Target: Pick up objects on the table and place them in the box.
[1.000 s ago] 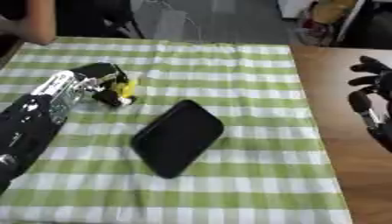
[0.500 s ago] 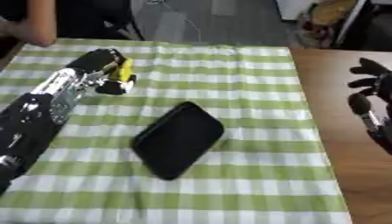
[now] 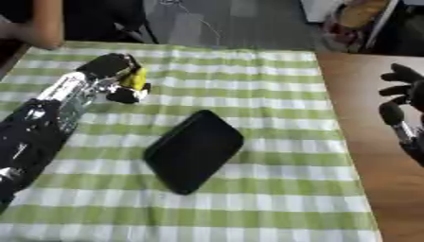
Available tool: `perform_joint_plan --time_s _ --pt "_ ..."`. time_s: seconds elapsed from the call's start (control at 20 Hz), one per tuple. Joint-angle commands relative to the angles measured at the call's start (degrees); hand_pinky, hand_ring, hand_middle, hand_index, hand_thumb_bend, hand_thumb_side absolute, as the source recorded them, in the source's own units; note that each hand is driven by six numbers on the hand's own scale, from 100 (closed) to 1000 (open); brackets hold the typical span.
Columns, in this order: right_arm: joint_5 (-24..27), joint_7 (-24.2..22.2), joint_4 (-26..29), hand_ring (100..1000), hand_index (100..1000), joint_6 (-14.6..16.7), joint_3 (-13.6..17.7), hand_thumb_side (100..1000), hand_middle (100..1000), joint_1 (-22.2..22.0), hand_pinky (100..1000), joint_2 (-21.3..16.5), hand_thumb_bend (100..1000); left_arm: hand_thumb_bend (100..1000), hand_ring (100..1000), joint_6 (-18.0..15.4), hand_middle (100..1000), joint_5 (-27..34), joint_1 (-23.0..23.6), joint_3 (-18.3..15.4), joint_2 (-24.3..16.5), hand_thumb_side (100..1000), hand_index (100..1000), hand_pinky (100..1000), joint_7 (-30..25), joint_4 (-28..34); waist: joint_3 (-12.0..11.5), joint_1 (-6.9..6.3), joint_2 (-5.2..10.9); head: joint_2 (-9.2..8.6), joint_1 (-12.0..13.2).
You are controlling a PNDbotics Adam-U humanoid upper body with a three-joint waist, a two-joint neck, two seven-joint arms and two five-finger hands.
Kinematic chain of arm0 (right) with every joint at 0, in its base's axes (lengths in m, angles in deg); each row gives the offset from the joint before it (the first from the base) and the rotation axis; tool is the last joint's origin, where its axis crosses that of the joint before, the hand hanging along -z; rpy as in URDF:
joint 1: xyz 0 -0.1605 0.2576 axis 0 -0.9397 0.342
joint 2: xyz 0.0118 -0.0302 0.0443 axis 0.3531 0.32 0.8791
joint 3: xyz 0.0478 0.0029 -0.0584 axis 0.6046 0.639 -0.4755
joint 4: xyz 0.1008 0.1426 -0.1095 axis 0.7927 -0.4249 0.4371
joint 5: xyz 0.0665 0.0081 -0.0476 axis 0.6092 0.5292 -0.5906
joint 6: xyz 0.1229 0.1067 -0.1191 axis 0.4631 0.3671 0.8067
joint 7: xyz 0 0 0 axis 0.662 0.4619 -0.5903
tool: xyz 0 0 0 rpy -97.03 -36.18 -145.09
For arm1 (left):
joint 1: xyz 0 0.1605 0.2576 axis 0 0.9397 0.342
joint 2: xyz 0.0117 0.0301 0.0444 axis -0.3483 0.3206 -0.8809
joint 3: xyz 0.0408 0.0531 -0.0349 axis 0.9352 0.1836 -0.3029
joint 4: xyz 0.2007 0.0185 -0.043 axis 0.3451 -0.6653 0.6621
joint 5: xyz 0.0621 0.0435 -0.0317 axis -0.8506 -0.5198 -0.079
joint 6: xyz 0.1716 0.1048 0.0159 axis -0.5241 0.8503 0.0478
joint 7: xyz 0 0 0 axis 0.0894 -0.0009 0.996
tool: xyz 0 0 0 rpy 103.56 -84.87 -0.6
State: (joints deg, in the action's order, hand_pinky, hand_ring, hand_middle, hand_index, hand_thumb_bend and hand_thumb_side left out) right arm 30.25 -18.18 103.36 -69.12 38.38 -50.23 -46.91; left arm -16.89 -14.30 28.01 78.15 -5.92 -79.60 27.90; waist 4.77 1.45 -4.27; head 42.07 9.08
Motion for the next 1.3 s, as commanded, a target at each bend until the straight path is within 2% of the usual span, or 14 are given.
perform_joint_plan --time_s 0.05,0.3,0.5,0.55,0.6,0.9,1.3 --pt "0.02 -0.16 0.64 687 940 0.00 0.15 961 773 0.87 587 -1.11 673 100 100 -2.13 100 -1.44 -1.14 1.31 -2.53 456 129 100 -0.29 3.51 0.01 -0.20 0.79 -0.81 0.50" --pt "-0.04 -0.17 0.63 687 940 -0.03 0.18 958 773 0.85 588 -1.20 675 100 100 -6.72 100 -1.20 -0.67 4.68 -4.48 451 130 100 -1.70 13.06 -0.02 -0.22 0.80 -0.68 0.54" --pt "-0.07 -0.12 0.65 687 940 -0.03 0.22 962 773 0.86 588 -1.24 674 100 100 -7.71 100 1.67 -0.49 6.57 -5.96 449 131 100 -4.05 21.11 -0.13 -0.25 0.87 -0.59 0.60" --pt "-0.07 -0.13 0.66 687 940 -0.03 0.21 961 774 0.86 588 -1.23 674 100 100 -7.62 100 2.35 -0.43 6.83 -6.16 494 131 100 -4.72 22.50 -0.16 -0.25 0.89 -0.59 0.60" --pt "-0.07 -0.14 0.66 687 940 -0.02 0.19 962 774 0.87 588 -1.23 674 100 100 -7.65 100 2.99 -0.44 7.17 -6.22 449 131 100 -5.35 23.73 -0.17 -0.24 0.91 -0.61 0.65" --pt "-0.01 -0.12 0.67 688 941 0.01 0.16 964 774 0.94 589 -1.23 674 100 100 -7.37 100 5.27 -0.70 8.25 -5.88 449 131 100 -7.88 27.08 -0.16 -0.15 0.95 -0.62 0.77" --pt "0.09 -0.13 0.72 688 941 0.04 0.06 965 774 1.05 589 -1.19 674 100 100 -7.89 100 6.84 -1.04 9.58 -3.60 448 131 100 -8.93 27.16 -0.02 -0.14 0.92 -0.52 0.99"
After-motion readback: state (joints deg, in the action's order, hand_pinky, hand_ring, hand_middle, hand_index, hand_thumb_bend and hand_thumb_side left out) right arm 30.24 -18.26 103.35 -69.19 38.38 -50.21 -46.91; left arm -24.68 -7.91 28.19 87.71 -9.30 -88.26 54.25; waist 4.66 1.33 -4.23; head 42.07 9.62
